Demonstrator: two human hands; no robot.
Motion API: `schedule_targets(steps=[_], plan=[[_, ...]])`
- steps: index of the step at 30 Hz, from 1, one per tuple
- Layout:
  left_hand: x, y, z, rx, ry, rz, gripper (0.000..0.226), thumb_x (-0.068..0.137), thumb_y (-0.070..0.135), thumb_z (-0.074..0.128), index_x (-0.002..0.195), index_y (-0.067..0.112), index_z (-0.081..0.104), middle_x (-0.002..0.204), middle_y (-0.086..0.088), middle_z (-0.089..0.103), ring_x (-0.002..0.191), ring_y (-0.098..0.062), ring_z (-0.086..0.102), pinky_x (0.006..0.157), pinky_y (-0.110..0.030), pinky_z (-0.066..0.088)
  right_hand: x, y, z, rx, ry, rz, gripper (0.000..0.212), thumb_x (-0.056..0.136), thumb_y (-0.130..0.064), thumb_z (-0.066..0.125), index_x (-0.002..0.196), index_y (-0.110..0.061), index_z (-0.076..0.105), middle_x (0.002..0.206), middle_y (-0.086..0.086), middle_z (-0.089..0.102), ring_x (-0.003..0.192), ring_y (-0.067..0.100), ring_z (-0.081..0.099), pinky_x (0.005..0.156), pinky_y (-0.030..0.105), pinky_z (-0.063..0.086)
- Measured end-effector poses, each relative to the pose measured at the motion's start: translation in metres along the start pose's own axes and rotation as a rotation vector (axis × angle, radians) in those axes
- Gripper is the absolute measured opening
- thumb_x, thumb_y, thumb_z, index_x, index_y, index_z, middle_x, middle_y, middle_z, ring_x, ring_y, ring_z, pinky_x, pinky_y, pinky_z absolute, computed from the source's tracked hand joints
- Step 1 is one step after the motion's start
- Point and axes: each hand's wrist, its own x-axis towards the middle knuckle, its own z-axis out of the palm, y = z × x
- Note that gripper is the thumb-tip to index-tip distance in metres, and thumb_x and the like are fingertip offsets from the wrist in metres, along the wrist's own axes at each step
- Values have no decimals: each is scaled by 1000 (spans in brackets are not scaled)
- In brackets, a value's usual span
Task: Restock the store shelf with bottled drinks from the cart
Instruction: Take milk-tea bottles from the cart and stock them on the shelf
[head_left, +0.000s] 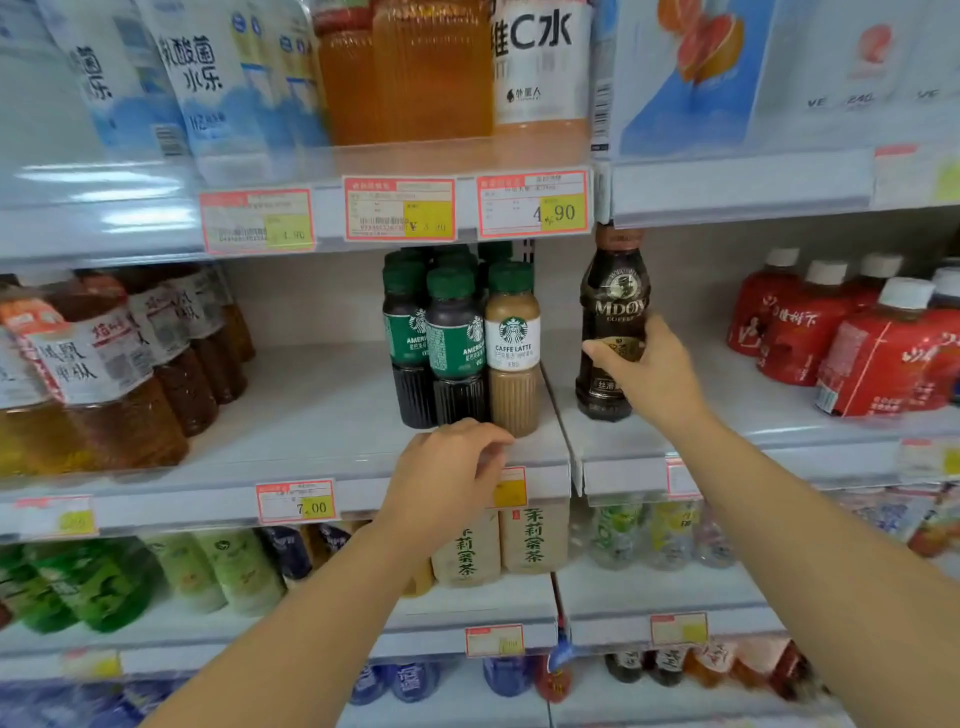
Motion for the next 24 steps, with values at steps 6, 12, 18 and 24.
schedule_targets(steps=[6, 12, 18, 24], plan=[[-5, -1, 4, 2, 36, 17, 26, 91, 20, 54, 115, 26, 62, 104, 11, 64, 94, -10, 59, 90, -38, 47, -2, 6, 1, -98, -59, 17, 53, 77, -31, 74, 120, -13, 48, 103, -2, 57, 93, 14, 52, 77, 28, 39], [-6, -2, 6, 31, 29, 19, 28, 92, 24, 52, 119, 30, 59, 109, 12, 63, 97, -8, 57, 92, -35, 47, 23, -2, 15, -148, -97, 99, 63, 78, -21, 73, 130, -6, 41, 123, 14, 59, 112, 31, 55, 82, 28, 38], [-6, -3, 1, 58, 29, 76, 33, 92, 20, 51, 124, 27, 56, 115, 8, 61, 102, -13, 56, 97, -36, 43, 4, -13, 11, -321, -124, 139, 77, 78, -30, 73, 137, -5, 30, 128, 18, 54, 115, 36, 52, 92, 41, 44], [-52, -23, -4, 26, 201, 212, 30, 86, 11, 56, 112, 21, 64, 113, 2, 61, 102, -16, 55, 97, -36, 37, -129, -31, 20, -197, 98, -307, 34, 85, -20, 60, 119, -19, 54, 105, -9, 59, 99, 10, 54, 86, 26, 40]])
